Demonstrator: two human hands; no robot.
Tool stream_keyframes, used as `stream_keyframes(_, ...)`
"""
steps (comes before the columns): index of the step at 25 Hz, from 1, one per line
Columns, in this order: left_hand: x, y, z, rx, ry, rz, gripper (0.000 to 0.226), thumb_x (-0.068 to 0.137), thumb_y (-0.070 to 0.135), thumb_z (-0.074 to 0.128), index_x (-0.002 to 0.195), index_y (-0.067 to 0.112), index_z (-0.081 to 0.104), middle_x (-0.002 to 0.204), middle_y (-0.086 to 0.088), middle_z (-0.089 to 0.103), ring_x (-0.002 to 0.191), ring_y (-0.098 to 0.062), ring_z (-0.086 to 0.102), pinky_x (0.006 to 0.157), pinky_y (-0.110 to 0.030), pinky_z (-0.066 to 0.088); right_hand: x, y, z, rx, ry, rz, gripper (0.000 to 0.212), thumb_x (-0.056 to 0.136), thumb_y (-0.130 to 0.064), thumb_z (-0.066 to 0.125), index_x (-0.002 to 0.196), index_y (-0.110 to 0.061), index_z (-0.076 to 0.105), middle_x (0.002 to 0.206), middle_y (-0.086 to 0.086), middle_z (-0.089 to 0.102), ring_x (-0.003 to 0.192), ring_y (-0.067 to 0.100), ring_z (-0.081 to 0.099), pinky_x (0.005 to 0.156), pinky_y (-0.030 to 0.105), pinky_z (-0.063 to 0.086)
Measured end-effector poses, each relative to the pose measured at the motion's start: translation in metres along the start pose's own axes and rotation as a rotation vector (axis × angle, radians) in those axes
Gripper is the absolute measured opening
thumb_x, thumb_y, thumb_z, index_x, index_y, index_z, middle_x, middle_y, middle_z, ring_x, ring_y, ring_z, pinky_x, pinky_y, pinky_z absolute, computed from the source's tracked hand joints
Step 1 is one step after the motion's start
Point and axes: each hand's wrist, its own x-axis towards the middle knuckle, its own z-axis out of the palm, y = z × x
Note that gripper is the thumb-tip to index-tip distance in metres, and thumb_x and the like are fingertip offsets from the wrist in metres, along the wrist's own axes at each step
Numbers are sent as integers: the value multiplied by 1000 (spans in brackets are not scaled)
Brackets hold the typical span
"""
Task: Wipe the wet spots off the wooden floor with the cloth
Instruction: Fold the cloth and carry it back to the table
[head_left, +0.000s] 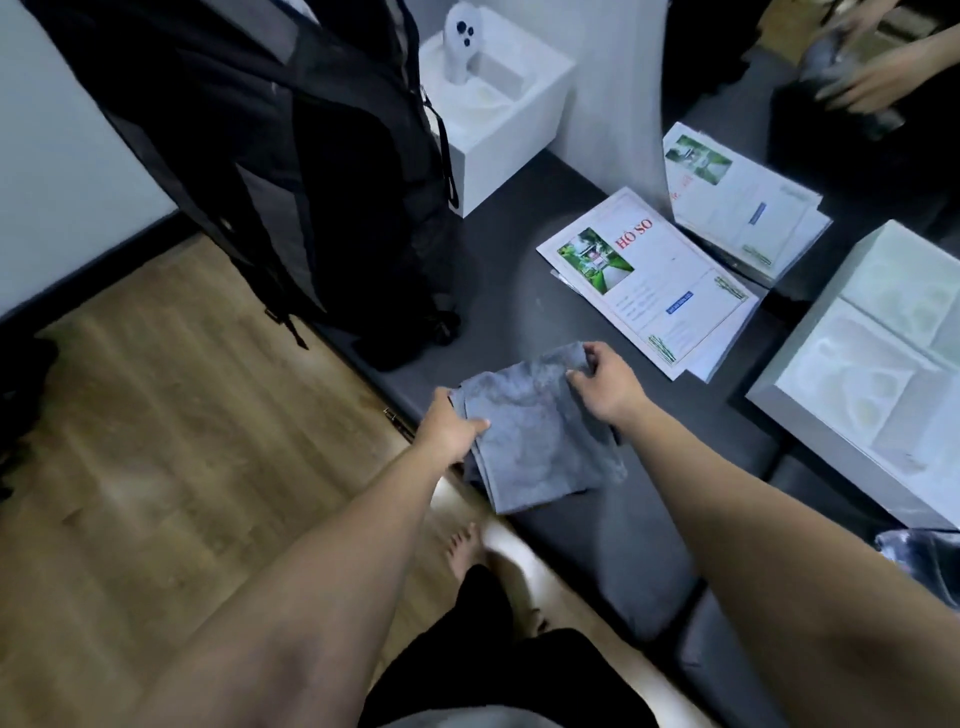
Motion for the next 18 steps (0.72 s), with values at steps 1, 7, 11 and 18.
stream_keyframes(1, 1, 2, 5, 101, 54, 16, 67, 85, 24, 79, 138, 17, 40, 136, -9, 55, 113, -27, 57, 97, -36, 48, 5, 2, 4, -195, -48, 19, 72, 93, -37, 62, 153, -19, 27, 147, 15, 42, 132, 40, 42, 109, 44, 34)
stream_keyframes(7, -7, -3, 27, 890, -116, 440, 86, 90, 52, 64, 159, 34, 16, 170, 7, -2, 156, -18, -7, 124, -44, 8, -19, 30, 54, -783, -238, -259, 85, 94, -51, 49, 158, -33, -3, 166, 12, -8, 149, 38, 8, 115, 53, 19)
stream_keyframes(11, -14, -21, 38, 994, -167, 391, 88, 94, 50, 58, 162, 32, 5, 169, 6, -15, 155, -19, -18, 125, -48, 0, -37, 46, 61, -776, -167, -316, 81, 95, -55, 46, 160, -30, 2, 167, 11, -4, 152, 33, 3, 119, 49, 15)
stream_keyframes(18, -33, -29, 34, 949, -45, 349, 78, 97, 55, 47, 162, 32, 9, 170, 7, -13, 156, -19, -14, 125, -49, -3, -41, 39, 59, -836, -226, -370, 78, 98, -59, 38, 159, -28, 1, 166, 11, -9, 153, 31, -1, 116, 49, 19)
